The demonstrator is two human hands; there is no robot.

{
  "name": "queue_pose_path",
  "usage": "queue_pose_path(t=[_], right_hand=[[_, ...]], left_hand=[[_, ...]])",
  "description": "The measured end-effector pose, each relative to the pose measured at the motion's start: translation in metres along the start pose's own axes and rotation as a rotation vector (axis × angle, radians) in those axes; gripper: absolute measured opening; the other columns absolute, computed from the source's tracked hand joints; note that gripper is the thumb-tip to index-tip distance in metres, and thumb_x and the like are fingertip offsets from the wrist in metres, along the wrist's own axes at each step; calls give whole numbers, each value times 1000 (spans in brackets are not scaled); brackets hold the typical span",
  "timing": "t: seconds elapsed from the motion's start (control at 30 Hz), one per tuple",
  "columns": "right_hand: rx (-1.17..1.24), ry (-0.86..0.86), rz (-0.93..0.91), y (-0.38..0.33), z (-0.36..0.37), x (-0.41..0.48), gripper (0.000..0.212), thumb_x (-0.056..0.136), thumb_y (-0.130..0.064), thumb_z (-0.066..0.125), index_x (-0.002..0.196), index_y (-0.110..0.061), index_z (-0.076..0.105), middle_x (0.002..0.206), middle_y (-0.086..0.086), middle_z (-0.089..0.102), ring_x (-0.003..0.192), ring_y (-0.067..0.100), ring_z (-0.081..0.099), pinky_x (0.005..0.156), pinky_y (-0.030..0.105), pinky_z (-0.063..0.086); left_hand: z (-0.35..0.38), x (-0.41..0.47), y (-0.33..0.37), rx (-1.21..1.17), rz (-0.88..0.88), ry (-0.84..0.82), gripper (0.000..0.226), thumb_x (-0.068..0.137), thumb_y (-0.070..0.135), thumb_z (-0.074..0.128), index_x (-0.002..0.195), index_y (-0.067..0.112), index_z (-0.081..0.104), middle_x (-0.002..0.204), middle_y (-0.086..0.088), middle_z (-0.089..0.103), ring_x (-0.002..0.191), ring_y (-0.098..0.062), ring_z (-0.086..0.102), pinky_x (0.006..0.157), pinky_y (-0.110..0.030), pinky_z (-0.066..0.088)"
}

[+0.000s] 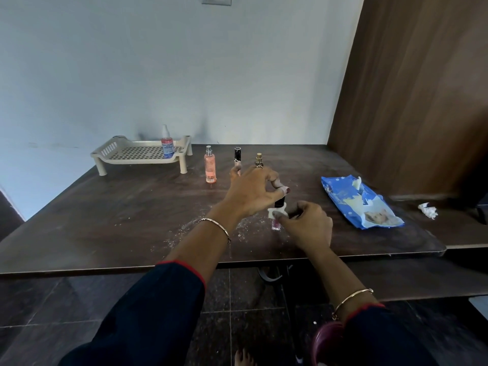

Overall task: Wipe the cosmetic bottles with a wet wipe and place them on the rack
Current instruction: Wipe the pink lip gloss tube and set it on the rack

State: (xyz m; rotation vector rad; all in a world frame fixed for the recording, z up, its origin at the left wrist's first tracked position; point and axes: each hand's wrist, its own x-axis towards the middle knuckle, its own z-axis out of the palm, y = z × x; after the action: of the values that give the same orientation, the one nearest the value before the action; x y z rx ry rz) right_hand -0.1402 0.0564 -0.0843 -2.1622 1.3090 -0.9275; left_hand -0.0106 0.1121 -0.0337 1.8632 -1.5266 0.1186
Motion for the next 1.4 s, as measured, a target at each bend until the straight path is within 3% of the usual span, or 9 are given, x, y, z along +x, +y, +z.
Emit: queue_pose_path(t=[0.13, 0.37, 0.7, 0.83, 0.97, 1.03, 1.23, 1.4], right_hand=[[-89, -5, -15, 2, 2, 2, 27, 69, -53, 71, 68, -28, 62, 79, -10, 71, 89, 13, 64, 88, 33, 32], [-209, -23, -7, 7, 10, -3, 30, 69, -59, 68, 73, -29, 71, 82, -9, 71, 98, 15, 59, 91, 37, 25], [177, 176, -36, -7, -7, 10, 28, 69, -54, 74, 79, -28, 73, 65, -15, 64, 87, 6, 59, 90, 34, 24], [62, 40, 17, 6, 6, 7, 28, 69, -53, 75, 64, -30, 61, 56, -14, 58, 85, 8, 61, 96, 39, 25], [-83, -93, 3, 21, 14, 6, 25, 68, -55, 75, 71, -31, 67, 79, -13, 70, 97, 10, 60, 88, 37, 22], [-119, -92, -5, 20, 12, 9, 26, 67, -56, 75, 74, -31, 69, 82, -12, 71, 98, 11, 60, 89, 38, 23], [114, -25, -32, 0, -9, 21, 26, 65, -53, 78, 72, -29, 70, 58, -14, 62, 78, 4, 60, 83, 37, 22], [215, 64, -42, -8, -11, 25, 24, 69, -52, 76, 79, -31, 71, 62, -20, 58, 71, -7, 50, 80, 33, 18]], left_hand=[[-2, 3, 0, -2, 12, 8, 22, 80, 44, 66, 69, 26, 62, 75, 26, 54, 93, -1, 48, 110, -55, 14], [-4, 6, 3, 12, 3, 0, 17, 78, 39, 68, 75, 22, 69, 78, 22, 59, 93, -1, 53, 110, -50, 14], [-18, 21, 4, 1, 13, -153, 17, 76, 34, 72, 83, 19, 73, 84, 20, 66, 90, 2, 52, 102, -40, 13], [-24, 25, 1, -31, 33, -247, 11, 77, 28, 74, 85, 21, 75, 94, 15, 73, 95, 2, 61, 101, -38, 11], [-29, 28, 0, -61, 62, -308, 7, 75, 26, 76, 81, 29, 74, 91, 19, 73, 95, 10, 61, 109, -39, 17], [-28, 27, 2, -51, 57, -297, 10, 76, 23, 75, 86, 26, 74, 93, 19, 73, 90, 16, 56, 103, -32, 9], [-28, 26, 2, -28, 47, -263, 8, 78, 19, 74, 83, 24, 72, 76, 25, 61, 75, 27, 43, 95, -29, 8], [-28, 26, 4, 15, 61, -265, 7, 80, 18, 71, 86, 22, 73, 70, 32, 56, 78, 24, 44, 110, -42, 11]])
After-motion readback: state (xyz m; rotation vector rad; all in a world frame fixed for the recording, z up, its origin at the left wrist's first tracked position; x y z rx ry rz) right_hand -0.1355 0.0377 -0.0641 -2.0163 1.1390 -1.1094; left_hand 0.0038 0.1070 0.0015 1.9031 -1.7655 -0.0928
